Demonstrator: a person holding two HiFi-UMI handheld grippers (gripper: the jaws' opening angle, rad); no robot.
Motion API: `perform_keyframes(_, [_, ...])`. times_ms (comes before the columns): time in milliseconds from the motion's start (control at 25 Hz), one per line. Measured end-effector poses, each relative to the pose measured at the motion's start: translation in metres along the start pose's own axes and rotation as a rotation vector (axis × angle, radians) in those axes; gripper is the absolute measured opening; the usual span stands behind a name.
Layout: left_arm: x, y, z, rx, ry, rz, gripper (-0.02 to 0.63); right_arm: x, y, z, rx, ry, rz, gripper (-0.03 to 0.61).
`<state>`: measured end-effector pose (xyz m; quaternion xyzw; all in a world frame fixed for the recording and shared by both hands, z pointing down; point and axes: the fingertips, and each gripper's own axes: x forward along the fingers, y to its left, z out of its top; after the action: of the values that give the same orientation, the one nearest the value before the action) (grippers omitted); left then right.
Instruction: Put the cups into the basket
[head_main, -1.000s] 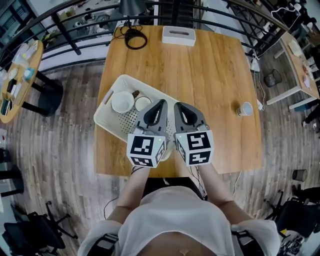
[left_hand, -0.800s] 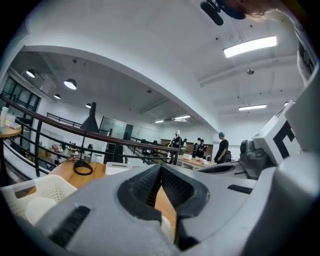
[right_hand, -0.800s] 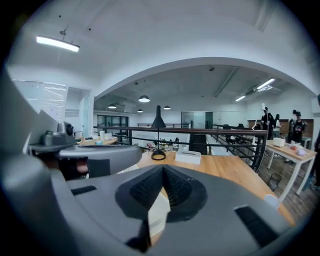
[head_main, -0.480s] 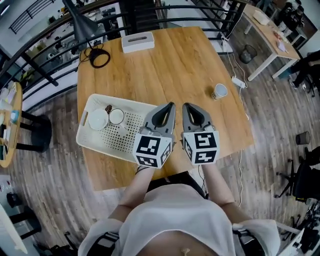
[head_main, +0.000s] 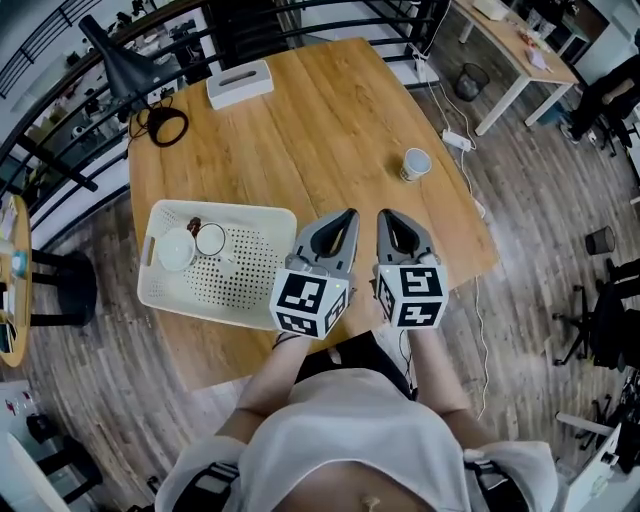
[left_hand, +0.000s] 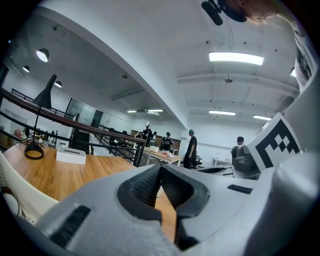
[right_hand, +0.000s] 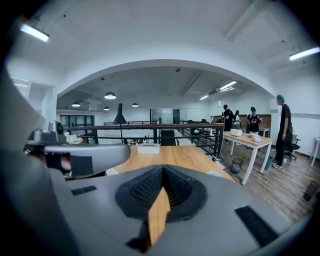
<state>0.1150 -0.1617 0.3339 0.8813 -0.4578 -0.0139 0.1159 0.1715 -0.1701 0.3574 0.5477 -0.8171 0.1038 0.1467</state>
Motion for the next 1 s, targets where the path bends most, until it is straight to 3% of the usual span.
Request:
perform_keyframes(480, [0.005, -0.002, 0.001, -0.011, -0.006, 0.014, 0.008, -0.004, 0.005, 0.006, -0.059, -0.046, 0.036, 0.011])
perform_keyframes(880, [0.034, -0.015, -0.004, -0.004, 0.010, 0.007, 0.008, 0.009, -0.036, 0.006, -0.058, -0.017, 0.018, 0.011])
perform_keyframes(1000, [0.045, -0.016, -0.005, -0.006, 0.011, 0.011, 0.008, 0.013, -0.046, 0.009, -0.067, -0.004, 0.024, 0.060])
